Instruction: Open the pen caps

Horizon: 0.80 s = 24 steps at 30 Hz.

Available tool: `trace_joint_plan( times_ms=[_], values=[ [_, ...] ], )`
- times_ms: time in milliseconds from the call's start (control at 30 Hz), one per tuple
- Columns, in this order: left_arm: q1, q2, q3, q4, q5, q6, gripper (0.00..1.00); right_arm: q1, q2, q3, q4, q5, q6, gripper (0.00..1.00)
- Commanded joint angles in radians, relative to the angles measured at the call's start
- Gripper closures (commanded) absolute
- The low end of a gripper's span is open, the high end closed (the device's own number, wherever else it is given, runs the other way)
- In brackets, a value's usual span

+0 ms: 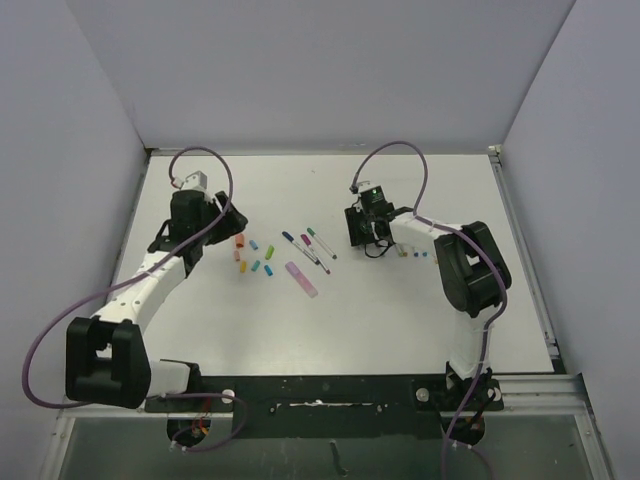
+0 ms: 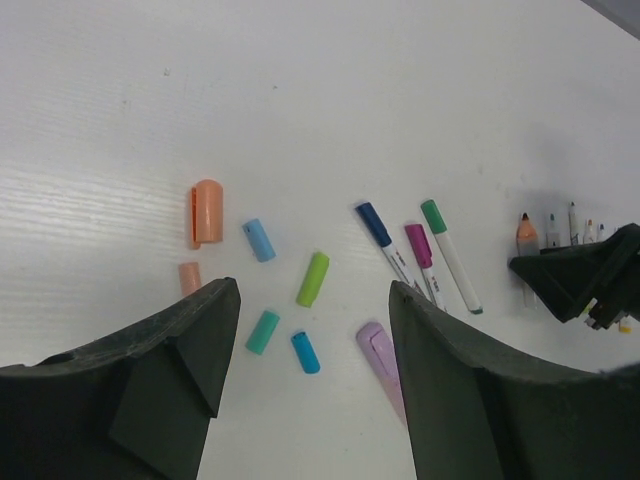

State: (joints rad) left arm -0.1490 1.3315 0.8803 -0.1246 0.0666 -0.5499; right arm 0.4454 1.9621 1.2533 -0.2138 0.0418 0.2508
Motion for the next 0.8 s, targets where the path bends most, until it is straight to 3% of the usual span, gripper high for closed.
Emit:
trace_joint_plan(
  times_ms=[0, 100, 233, 500, 767],
  values=[
    [-0.005, -0.089, -0.041, 0.073, 0.053, -0.044, 0.39, -0.008, 0.019, 0.027, -0.001, 0.026, 0.011, 0.53],
    [-0.006, -0.129, -0.083, 0.106, 0.068, -0.061, 0.34, -0.007, -0.007, 0.024, 0.016, 0.041, -0.003, 0.50],
    [-0.006, -0.176, -0.131, 0.147, 0.097, -0.080, 0.04, 0.005, -0.073, 0.006, 0.044, 0.071, -0.039, 0.42],
    [-0.006, -0.219, -0.178, 0.204, 0.141, -0.120, 0.02, 0.064, -0.209, -0.035, 0.091, 0.035, -0.111, 0.36],
    [-0.006, -0.223, -0.197, 0.212, 0.153, -0.130, 0.02, 0.157, -0.157, 0.040, 0.029, 0.000, -0.180, 0.37]
  ],
)
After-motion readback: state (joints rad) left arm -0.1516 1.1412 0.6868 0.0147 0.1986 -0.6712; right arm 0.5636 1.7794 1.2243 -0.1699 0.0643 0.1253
